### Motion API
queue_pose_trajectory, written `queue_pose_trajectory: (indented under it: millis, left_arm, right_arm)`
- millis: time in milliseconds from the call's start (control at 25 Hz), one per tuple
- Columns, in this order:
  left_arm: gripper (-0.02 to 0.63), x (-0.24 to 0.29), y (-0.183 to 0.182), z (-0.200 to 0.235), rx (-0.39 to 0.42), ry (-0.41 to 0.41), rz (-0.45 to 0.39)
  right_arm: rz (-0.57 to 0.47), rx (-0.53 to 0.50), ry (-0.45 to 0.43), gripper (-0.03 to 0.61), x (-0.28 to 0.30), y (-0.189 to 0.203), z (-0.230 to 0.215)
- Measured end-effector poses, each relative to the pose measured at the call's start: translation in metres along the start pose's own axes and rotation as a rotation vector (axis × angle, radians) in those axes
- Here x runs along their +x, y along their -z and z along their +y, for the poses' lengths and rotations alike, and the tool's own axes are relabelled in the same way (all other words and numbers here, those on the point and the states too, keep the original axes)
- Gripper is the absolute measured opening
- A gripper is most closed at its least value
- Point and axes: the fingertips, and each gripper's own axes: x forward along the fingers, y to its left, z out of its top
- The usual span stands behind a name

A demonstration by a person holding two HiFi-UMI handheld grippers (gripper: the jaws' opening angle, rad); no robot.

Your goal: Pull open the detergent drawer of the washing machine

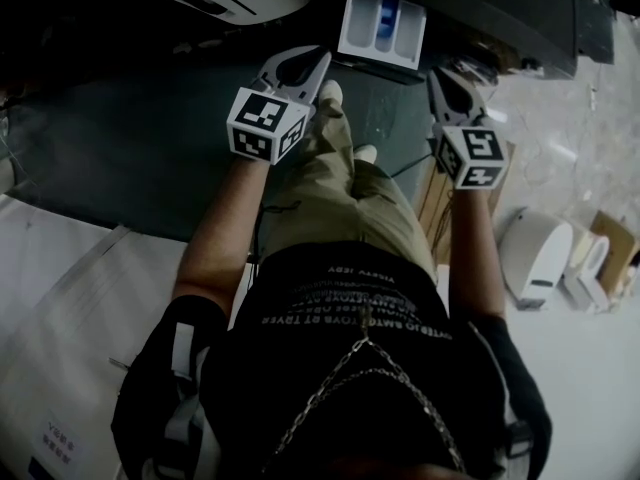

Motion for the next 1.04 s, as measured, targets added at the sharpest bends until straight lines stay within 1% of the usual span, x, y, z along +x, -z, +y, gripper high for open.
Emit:
queue_pose_trajectory:
  millis: [40, 120, 200, 280, 360, 480, 560, 640, 760, 1040]
  left_arm:
    - [0.008, -0.004, -0.014, -0.005, 0.019, 0.004, -0.041]
    - [0.003, -0.013, -0.04, -0.012, 0.056, -0.001, -0.105]
    - [0.003, -0.021, -0.06, -0.013, 0.074, -0.028, -0.135]
    - [0.003, -0.029, -0.077, -0.014, 0.071, -0.052, -0.156]
    - [0.003, -0.036, -0.093, -0.014, 0.059, -0.059, -0.176]
    - [0.003, -0.044, -0.113, -0.013, 0.031, -0.059, -0.195]
    - [0.003, -0.047, -0.124, -0.011, 0.021, -0.063, -0.201]
    - [0.003, -0.049, -0.134, -0.01, 0.023, -0.065, -0.206]
    - [0.003, -0.048, -0.149, -0.01, 0.035, -0.054, -0.21]
    - [0.003, -0.052, -0.175, -0.023, 0.032, -0.021, -0.222]
  right_arm:
    - [-0.028, -0.011, -0.004, 0.002, -0.003, -0.013, 0.005]
    - [-0.079, -0.027, -0.008, 0.002, -0.01, -0.037, 0.011]
    - [-0.113, -0.034, -0.019, 0.002, -0.017, -0.057, 0.015]
    - [-0.122, -0.038, -0.039, 0.002, -0.024, -0.072, 0.021]
    - [-0.131, -0.043, -0.045, 0.002, -0.03, -0.084, 0.022]
    - [-0.157, -0.055, -0.034, 0.002, -0.036, -0.098, 0.016]
    - [-0.151, -0.064, -0.04, 0.002, -0.041, -0.105, 0.016]
    - [-0.14, -0.065, -0.044, 0.002, -0.045, -0.113, 0.016]
    - [-0.158, -0.051, -0.032, 0.002, -0.048, -0.124, 0.01]
    - [-0.134, -0.032, -0.08, 0.002, -0.057, -0.133, 0.03]
